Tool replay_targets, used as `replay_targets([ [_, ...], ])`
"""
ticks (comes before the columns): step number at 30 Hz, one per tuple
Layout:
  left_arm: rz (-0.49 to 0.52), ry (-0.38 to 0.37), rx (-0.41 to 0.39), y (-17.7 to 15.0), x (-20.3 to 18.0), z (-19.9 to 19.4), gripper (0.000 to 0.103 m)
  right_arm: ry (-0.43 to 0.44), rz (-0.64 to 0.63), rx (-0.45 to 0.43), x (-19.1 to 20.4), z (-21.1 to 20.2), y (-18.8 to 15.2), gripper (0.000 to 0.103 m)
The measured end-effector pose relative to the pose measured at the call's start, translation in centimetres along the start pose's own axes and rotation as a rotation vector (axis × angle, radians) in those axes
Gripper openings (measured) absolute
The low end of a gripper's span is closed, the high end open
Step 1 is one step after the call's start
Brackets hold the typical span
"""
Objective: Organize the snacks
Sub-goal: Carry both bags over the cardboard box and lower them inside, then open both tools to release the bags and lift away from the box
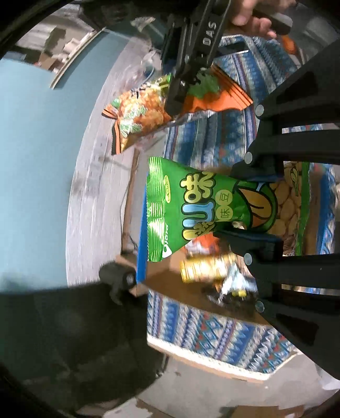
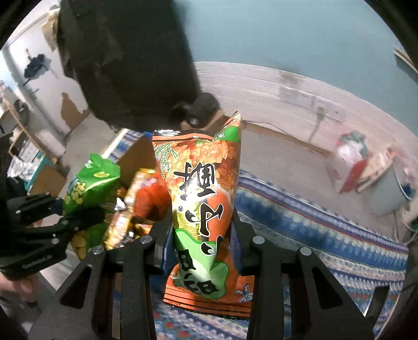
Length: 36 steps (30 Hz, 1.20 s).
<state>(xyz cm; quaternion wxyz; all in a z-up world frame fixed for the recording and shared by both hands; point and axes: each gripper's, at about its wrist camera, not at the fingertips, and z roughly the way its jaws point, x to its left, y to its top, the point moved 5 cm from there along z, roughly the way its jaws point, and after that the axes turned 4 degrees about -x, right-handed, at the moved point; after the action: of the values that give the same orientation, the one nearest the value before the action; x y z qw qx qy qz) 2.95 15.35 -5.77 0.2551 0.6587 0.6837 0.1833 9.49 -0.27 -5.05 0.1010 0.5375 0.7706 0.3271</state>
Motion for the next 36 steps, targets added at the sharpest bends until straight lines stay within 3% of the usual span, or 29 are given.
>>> replay_targets([
  [9, -0.072, 0.072, 0.034, -1.6, 5.3, 1.5, 0.029, 0.072, -0.057, 0.055, 5.7, 4.1, 0.1, 0.034],
  [22, -0.144, 0.105, 0.087, -2.8, 8.3, 3.1, 0.03, 0.122, -0.068, 0.114, 10.7, 8.0, -0.4, 0.034],
  [25, -0.151, 0.115, 0.088, -3.0, 8.7, 3.0, 0.038, 0.124, -0.064, 0.122, 11.1, 8.5, -0.5, 0.037],
  [29, -0.144, 0.148, 0.071, -2.7, 9.0, 2.4, 0.059, 0.132, -0.057, 0.13, 11.2, 8.7, -0.8, 0.041],
  [31, -0.146, 0.151, 0.065, -2.5, 9.0, 1.8, 0.062, 0.133, -0.067, 0.121, 11.2, 8.3, -0.7, 0.05],
  [36, -0.135, 0.131, 0.039, -2.1, 8.3, 0.5, 0.068, 0.121, -0.091, 0.073, 11.2, 6.6, -0.4, 0.06],
])
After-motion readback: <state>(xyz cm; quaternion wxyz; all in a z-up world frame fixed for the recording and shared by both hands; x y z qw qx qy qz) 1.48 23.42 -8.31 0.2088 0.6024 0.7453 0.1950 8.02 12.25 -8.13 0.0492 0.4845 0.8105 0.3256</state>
